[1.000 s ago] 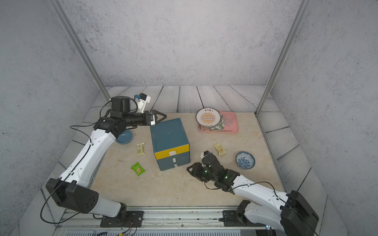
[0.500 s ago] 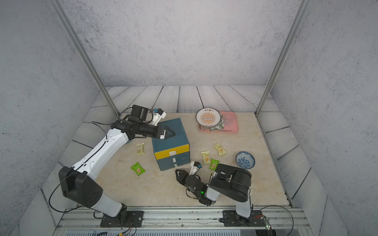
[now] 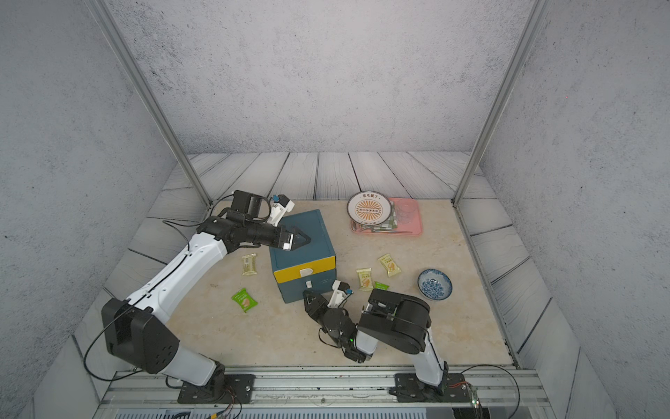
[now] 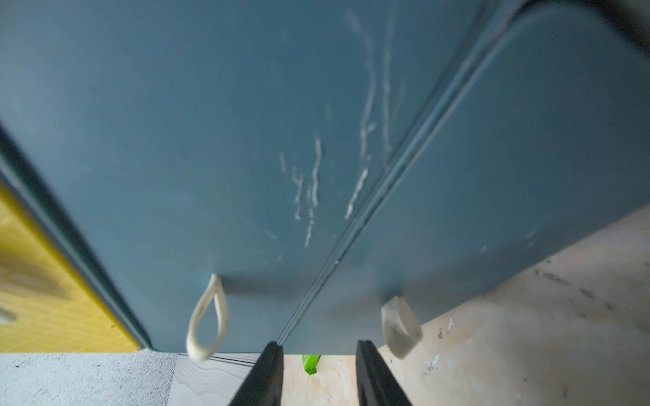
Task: Take the cookies out of the drawer
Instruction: Open the drawer in the storage box.
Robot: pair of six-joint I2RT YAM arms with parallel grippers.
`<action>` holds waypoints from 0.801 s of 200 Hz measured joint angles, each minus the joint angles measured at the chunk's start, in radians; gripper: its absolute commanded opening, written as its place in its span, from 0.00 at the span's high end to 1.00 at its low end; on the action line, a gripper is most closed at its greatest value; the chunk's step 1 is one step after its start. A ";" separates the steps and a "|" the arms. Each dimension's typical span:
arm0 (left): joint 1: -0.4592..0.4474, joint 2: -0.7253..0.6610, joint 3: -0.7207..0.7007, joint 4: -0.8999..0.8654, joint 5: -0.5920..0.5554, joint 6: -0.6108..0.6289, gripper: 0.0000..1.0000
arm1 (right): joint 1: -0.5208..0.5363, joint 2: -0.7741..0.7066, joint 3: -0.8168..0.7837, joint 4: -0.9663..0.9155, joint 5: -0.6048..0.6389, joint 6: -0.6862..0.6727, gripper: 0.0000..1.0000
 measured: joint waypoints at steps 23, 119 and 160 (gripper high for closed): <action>0.000 -0.005 -0.010 0.013 -0.001 0.000 0.04 | 0.001 -0.001 -0.020 0.004 0.002 0.011 0.58; 0.000 -0.015 -0.031 0.038 -0.001 0.003 0.04 | 0.024 0.007 -0.040 0.010 0.068 0.066 0.52; 0.000 -0.019 -0.034 0.041 -0.003 0.006 0.04 | 0.015 0.052 -0.031 0.010 0.085 0.083 0.53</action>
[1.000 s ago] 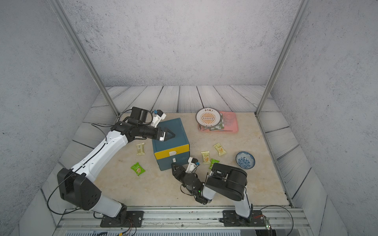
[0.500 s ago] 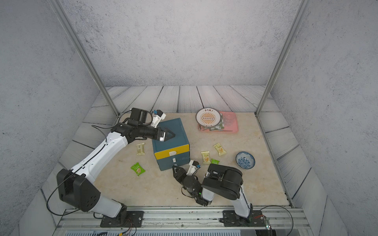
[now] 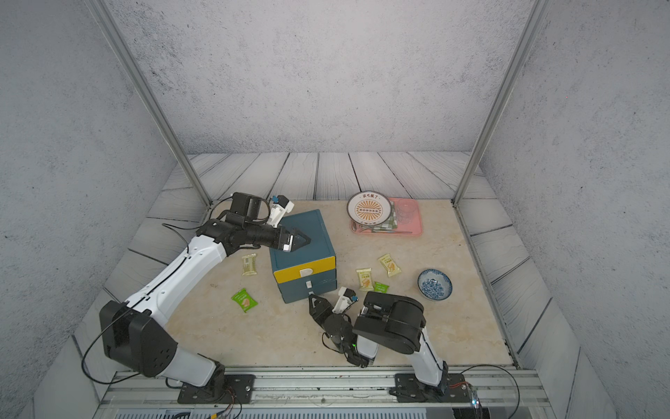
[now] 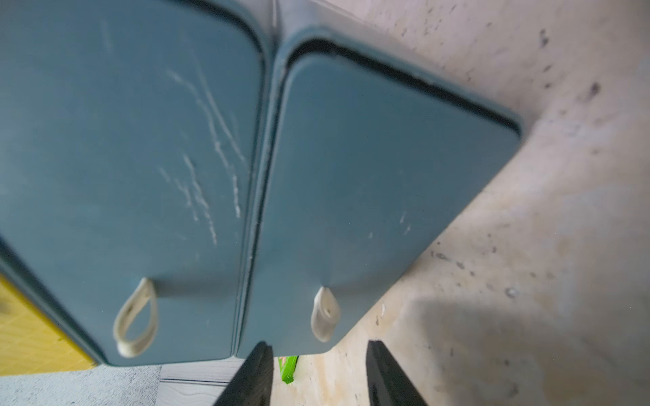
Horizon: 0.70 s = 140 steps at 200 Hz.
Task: Take the cookies out of the drawer
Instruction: Open the drawer in the storage box.
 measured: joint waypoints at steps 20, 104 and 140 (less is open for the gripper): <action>0.000 0.000 -0.001 0.000 -0.002 0.000 0.04 | -0.009 0.013 0.010 0.000 0.001 0.003 0.54; 0.000 -0.013 -0.016 0.011 -0.009 0.003 0.04 | -0.046 0.047 0.070 0.000 -0.033 0.006 0.59; 0.000 -0.013 -0.016 0.010 -0.010 0.004 0.04 | -0.047 0.060 0.078 0.000 -0.051 0.011 0.71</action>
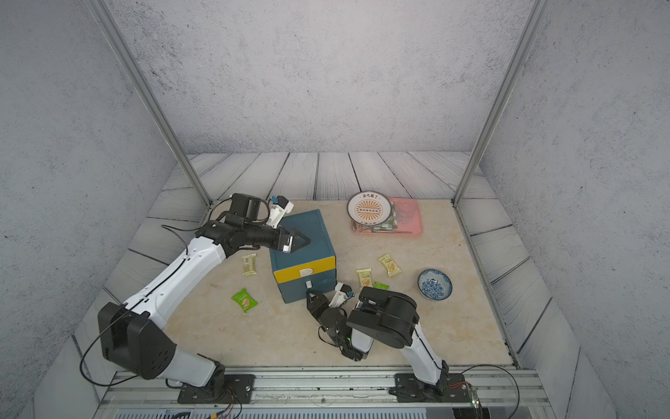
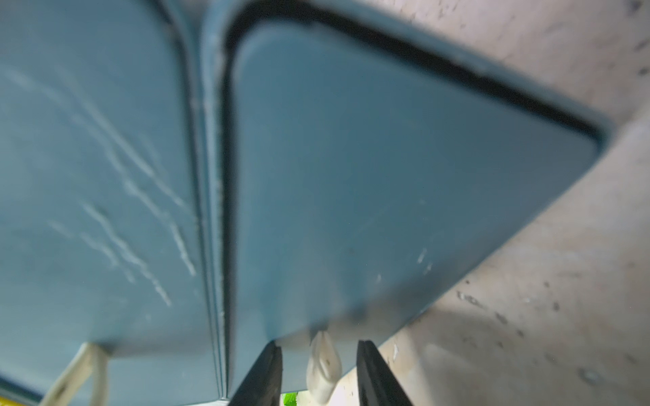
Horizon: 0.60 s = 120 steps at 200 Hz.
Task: Take the cookies out of the drawer
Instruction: Open the drawer in the storage box.
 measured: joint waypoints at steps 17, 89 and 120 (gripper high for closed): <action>0.000 0.000 0.000 0.000 0.000 0.000 0.04 | -0.002 0.002 0.000 0.001 -0.002 0.010 0.81; 0.000 0.000 -0.001 0.000 -0.001 0.000 0.04 | -0.014 0.000 -0.016 0.024 -0.025 0.020 1.00; 0.000 0.002 -0.001 0.000 -0.001 0.000 0.04 | -0.019 -0.015 -0.041 0.031 -0.067 0.021 1.00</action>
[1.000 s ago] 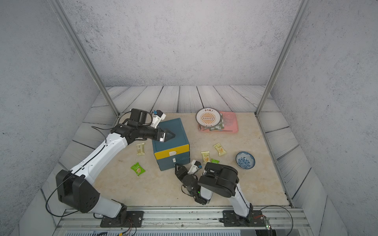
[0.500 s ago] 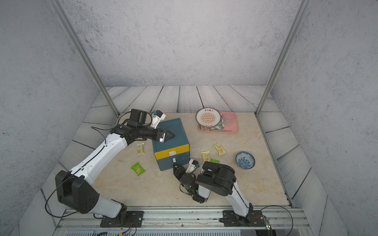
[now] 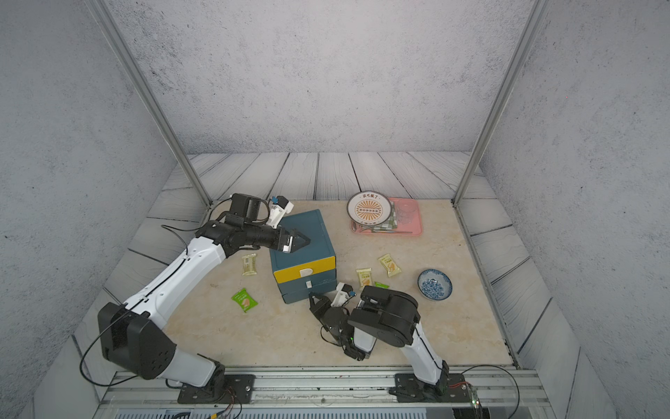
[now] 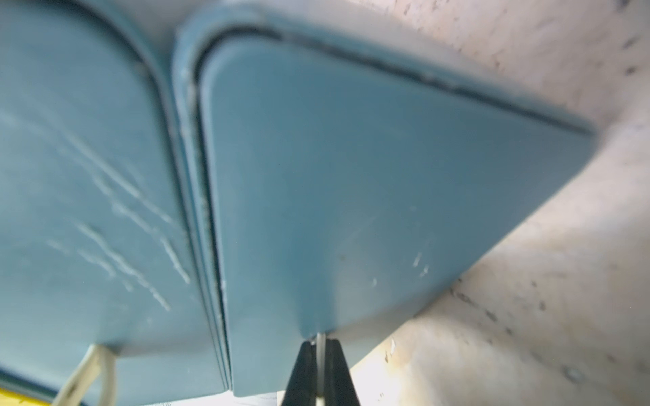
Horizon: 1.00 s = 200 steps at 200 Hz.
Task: Take the cookies out of the drawer
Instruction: Open the drawer in the storage box.
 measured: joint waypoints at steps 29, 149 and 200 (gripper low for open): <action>0.002 0.011 0.002 0.012 0.000 0.002 0.04 | 0.013 -0.049 -0.069 0.000 -0.036 0.007 1.00; 0.010 0.108 0.050 0.119 -0.015 0.000 0.05 | 0.225 -0.168 -0.268 0.005 0.058 0.118 1.00; 0.011 0.109 0.030 0.167 -0.014 -0.010 0.05 | 0.335 -0.222 -0.291 -0.067 0.145 0.165 1.00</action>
